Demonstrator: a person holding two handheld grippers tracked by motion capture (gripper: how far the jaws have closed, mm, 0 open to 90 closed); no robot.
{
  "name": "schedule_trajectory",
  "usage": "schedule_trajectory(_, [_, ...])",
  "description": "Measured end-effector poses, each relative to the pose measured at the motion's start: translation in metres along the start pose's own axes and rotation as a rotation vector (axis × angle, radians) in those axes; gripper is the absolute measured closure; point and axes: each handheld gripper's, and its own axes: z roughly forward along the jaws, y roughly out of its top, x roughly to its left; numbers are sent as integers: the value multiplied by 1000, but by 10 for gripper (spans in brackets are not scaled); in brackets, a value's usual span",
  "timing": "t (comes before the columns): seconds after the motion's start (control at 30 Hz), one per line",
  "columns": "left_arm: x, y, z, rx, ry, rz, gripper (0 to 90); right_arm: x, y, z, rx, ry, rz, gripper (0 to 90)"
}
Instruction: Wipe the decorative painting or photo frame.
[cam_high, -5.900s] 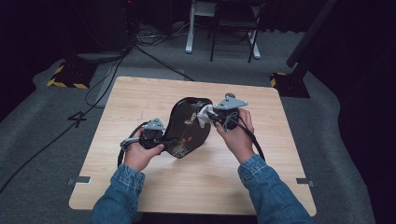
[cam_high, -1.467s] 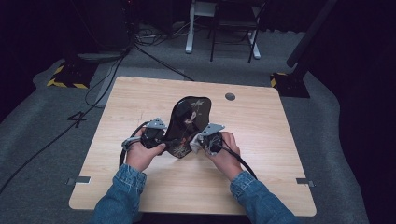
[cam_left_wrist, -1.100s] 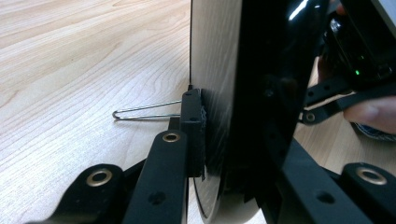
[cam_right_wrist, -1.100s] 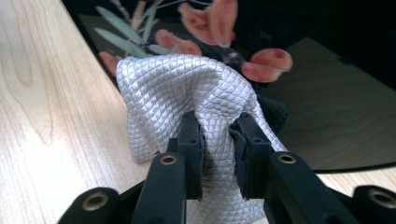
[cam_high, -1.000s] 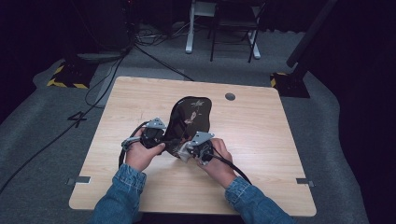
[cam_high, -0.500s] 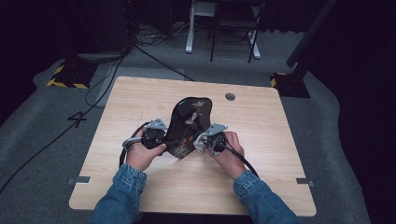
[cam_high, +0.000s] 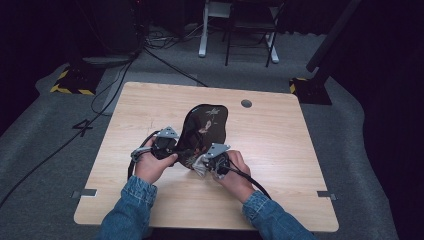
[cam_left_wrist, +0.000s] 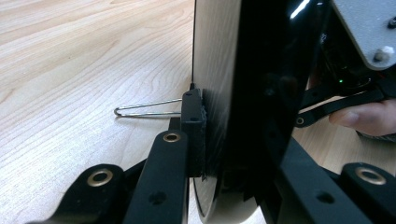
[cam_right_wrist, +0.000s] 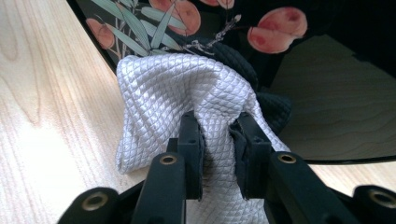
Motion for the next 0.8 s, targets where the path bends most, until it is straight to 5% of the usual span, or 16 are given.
schedule_trajectory(0.3, [0,0,0,4,-12,7,784,-9,-7,3,10,5,28,753])
schedule_trajectory(0.8, [1,-1,1,9,-25,3,775,-42,-19,3,54,-72,84,748])
